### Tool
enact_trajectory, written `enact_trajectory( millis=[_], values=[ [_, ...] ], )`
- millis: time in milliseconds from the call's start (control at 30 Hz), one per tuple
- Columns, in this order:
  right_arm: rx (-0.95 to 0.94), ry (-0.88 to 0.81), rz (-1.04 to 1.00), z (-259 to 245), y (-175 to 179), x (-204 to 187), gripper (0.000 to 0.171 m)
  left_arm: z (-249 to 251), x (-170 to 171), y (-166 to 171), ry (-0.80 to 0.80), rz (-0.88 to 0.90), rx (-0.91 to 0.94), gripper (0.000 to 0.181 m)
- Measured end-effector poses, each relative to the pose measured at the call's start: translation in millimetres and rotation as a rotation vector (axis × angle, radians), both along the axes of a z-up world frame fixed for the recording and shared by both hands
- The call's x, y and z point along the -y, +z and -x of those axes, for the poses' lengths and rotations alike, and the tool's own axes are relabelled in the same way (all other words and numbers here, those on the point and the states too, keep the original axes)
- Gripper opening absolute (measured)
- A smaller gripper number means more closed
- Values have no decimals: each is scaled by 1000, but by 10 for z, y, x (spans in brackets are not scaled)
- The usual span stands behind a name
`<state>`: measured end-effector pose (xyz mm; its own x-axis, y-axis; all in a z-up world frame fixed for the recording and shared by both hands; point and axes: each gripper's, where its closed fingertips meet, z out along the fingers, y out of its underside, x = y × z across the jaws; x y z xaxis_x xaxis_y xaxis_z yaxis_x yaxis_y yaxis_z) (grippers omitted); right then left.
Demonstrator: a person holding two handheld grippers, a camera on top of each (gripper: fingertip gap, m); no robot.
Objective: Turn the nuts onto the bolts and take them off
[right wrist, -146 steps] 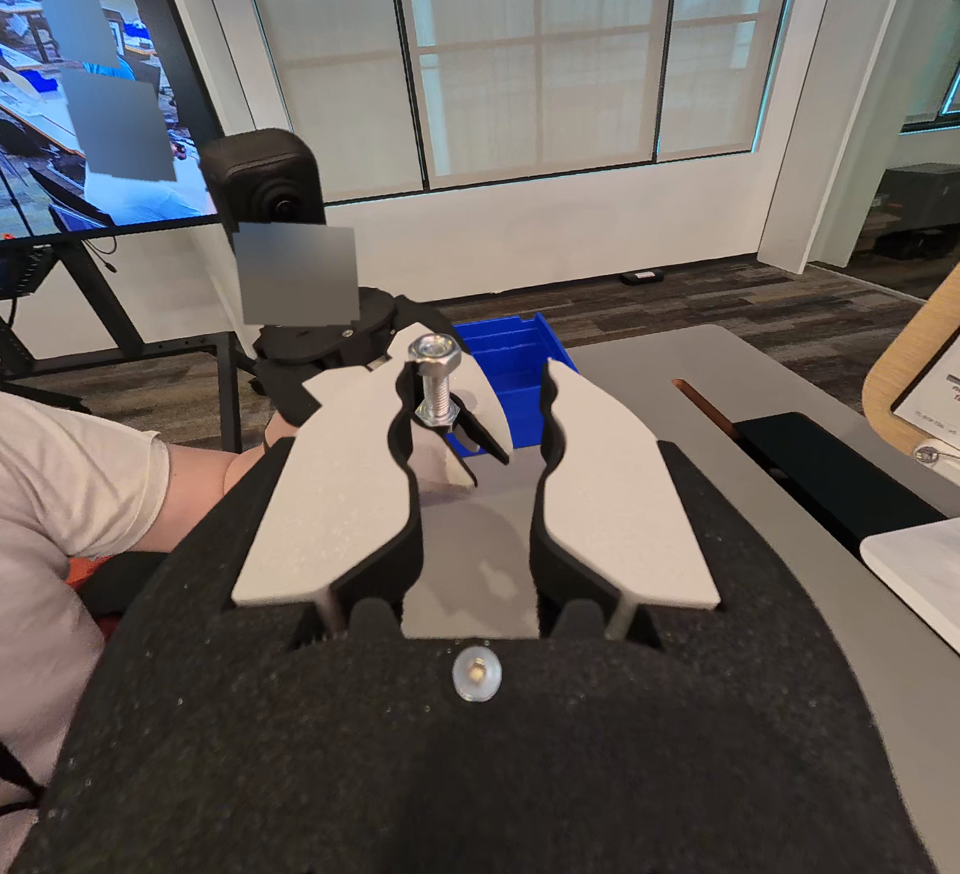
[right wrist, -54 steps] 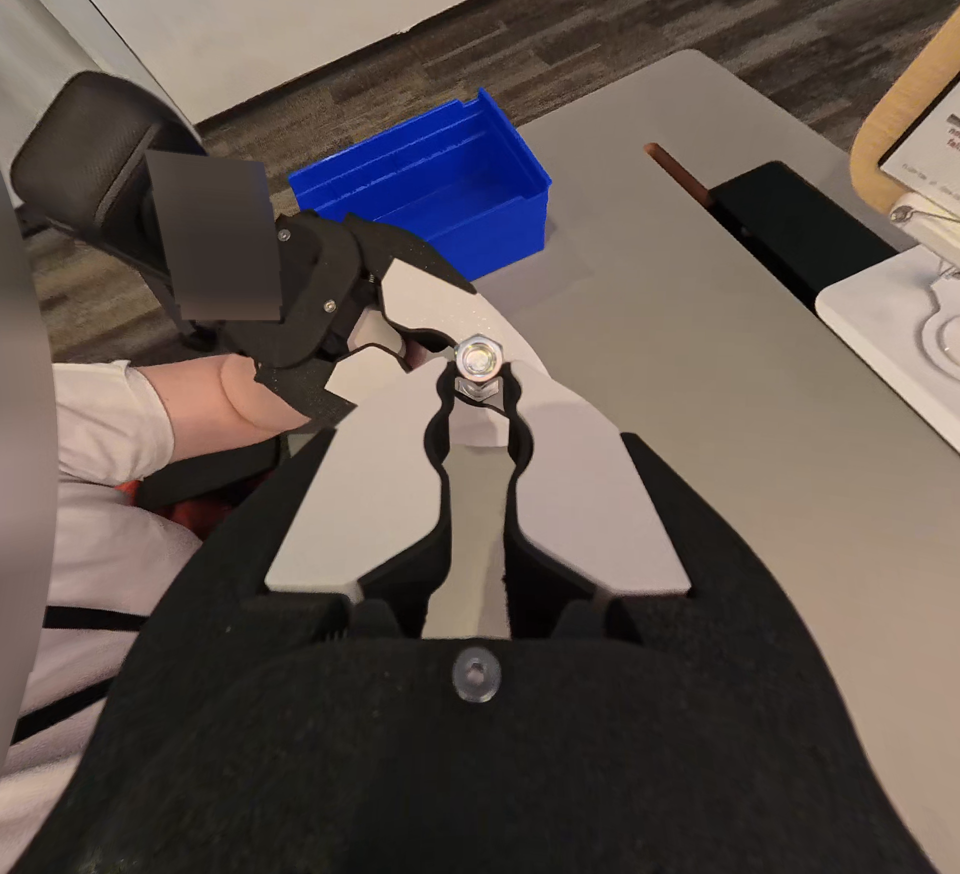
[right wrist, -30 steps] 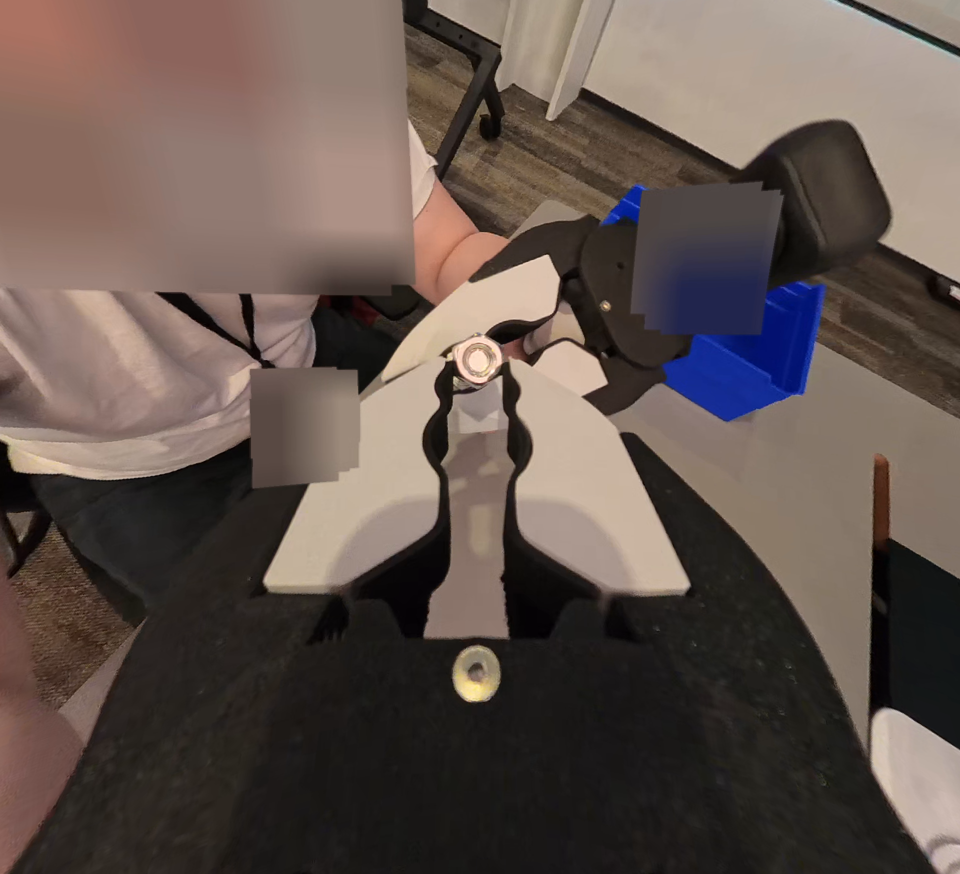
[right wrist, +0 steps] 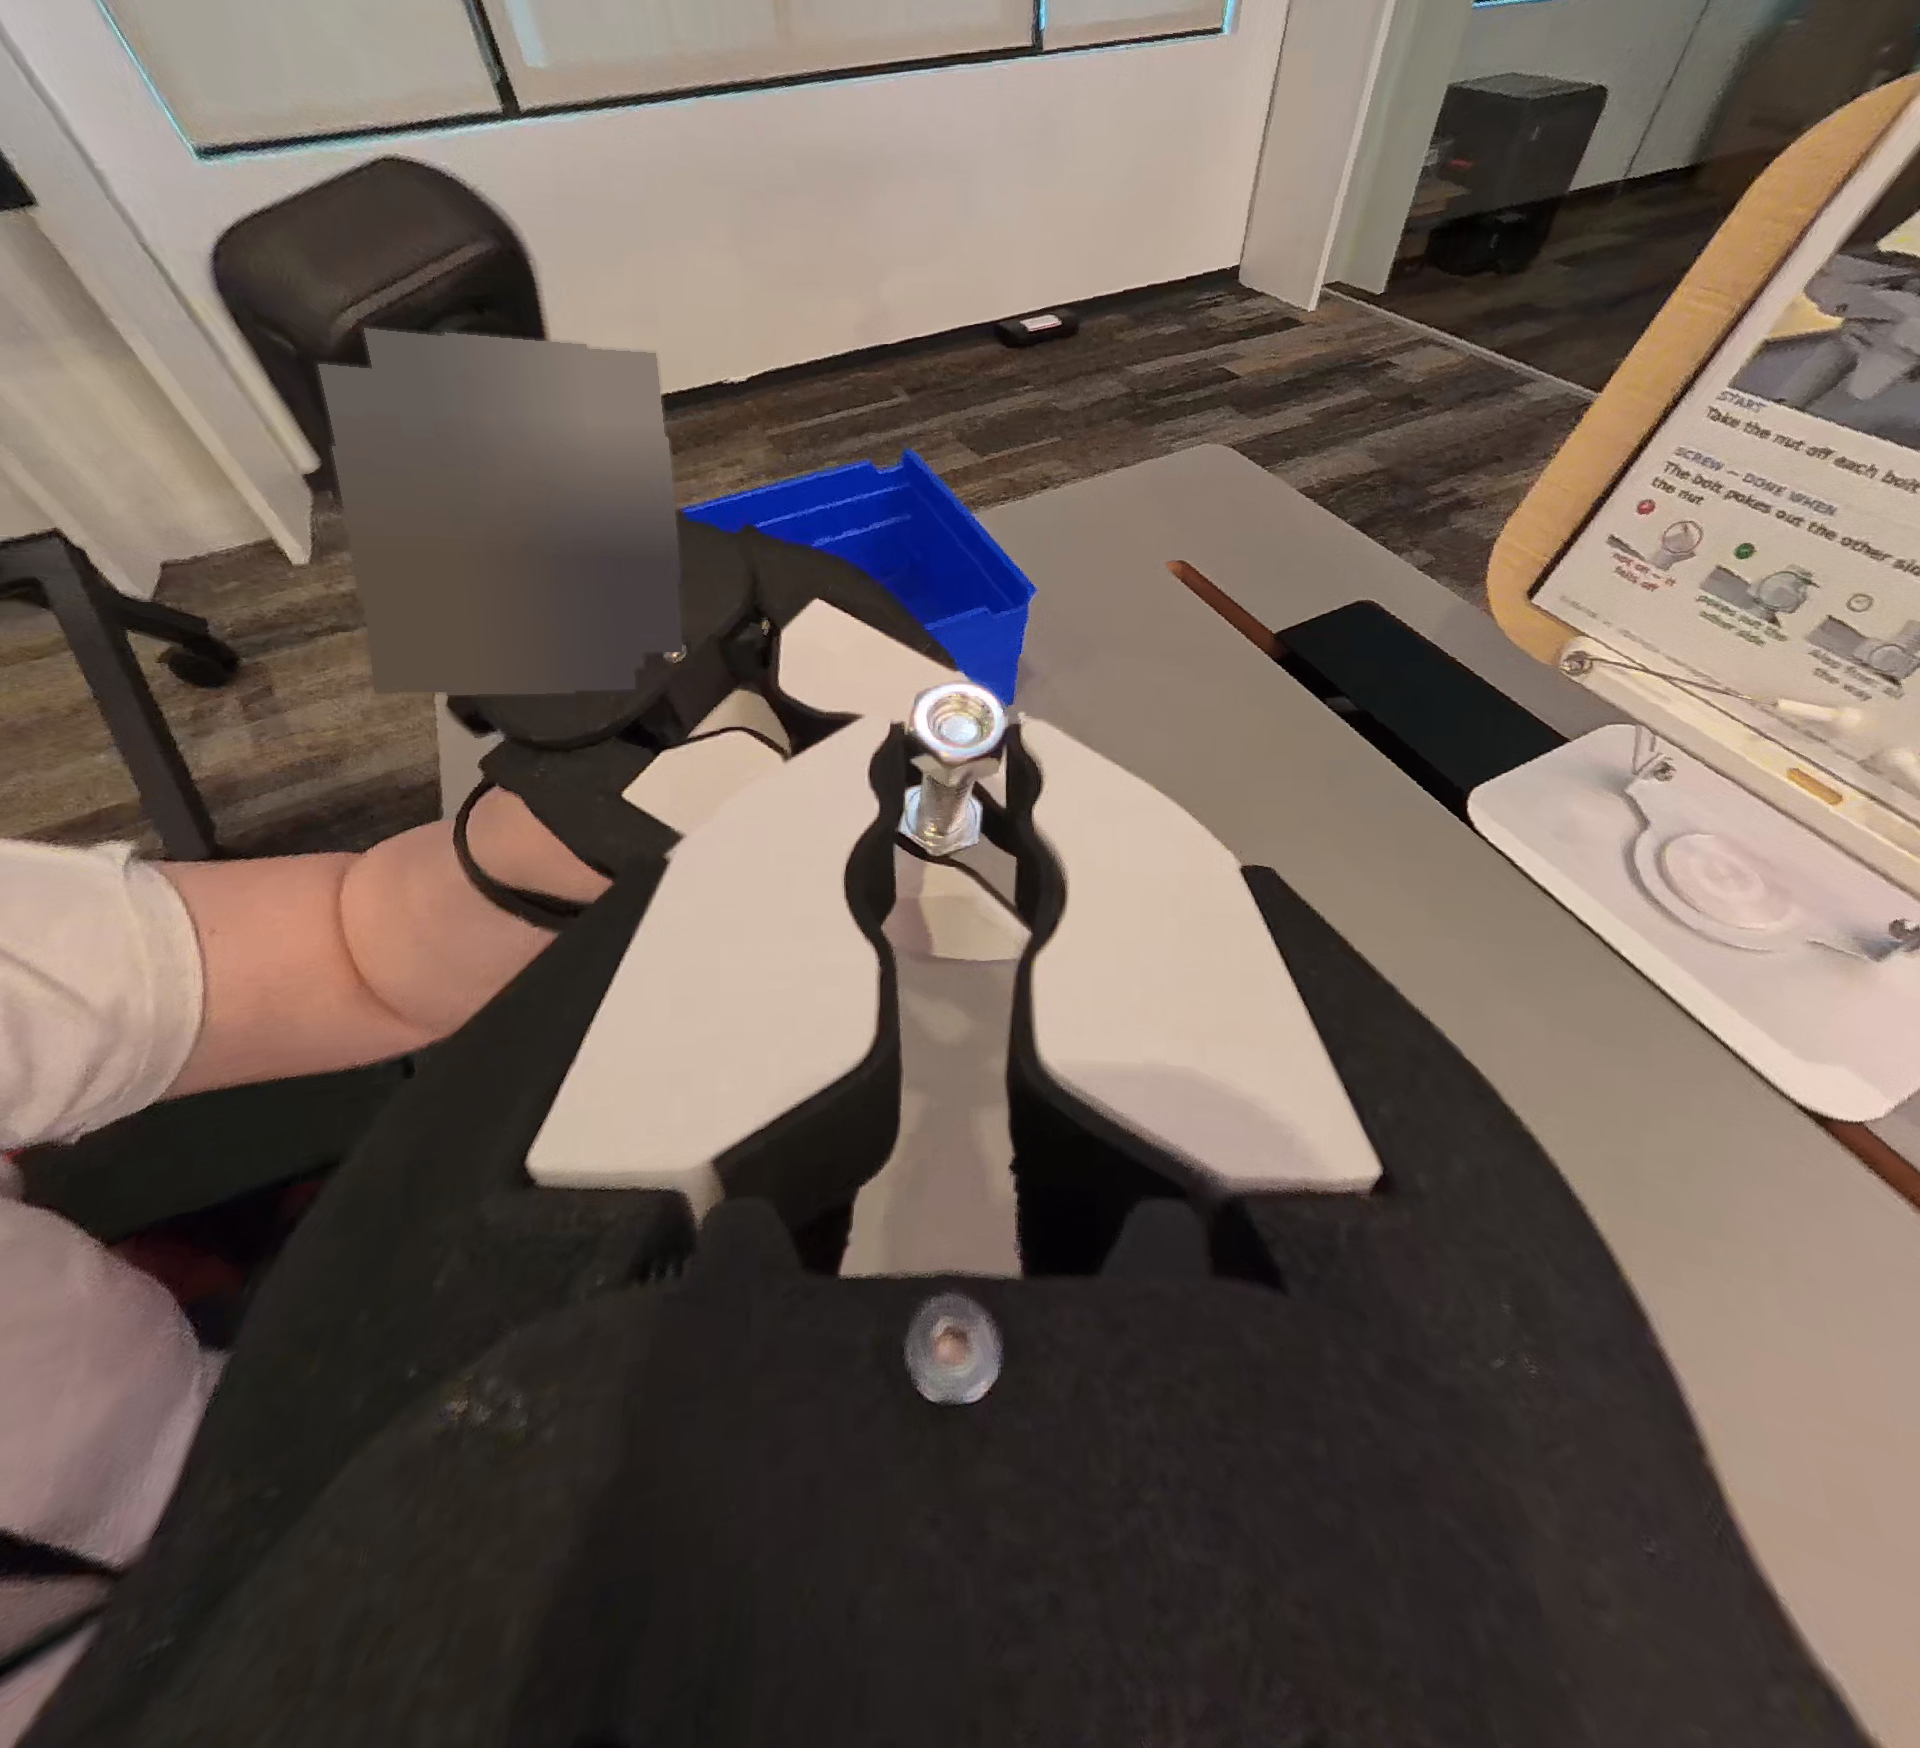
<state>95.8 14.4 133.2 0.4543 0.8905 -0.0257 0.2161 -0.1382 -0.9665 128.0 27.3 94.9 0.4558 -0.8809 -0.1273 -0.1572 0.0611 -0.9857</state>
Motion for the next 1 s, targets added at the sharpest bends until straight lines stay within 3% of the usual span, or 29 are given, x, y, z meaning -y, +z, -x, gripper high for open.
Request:
enact_trajectory(
  millis=[100,367,500,600,667,733,833,1000],
  values=[
    [48,168,-63,-22,20,155,17,-49,193,15,-146,29,-8,14],
    [139,925,-330,-204,-107,882,18,-178,1163,-125,-763,291,-83,14],
    [107,1059,-317,-216,-83,1041,18,-187,1375,-82,-920,367,-36,14],
    [89,968,-339,-197,-45,910,19,-201,1210,-66,-815,330,-23,14],
    [35,809,-322,-159,57,734,40,-205,989,-74,-673,283,-27,14],
    [-9,591,-251,-151,166,500,44,-188,703,-69,-491,200,-27,14],
    [-90,284,-197,-182,257,241,44,-102,290,-23,-207,73,-17,14],
    [-77,-89,-275,-210,174,27,42,19,53,109,2,-36,49,14]
  ],
)
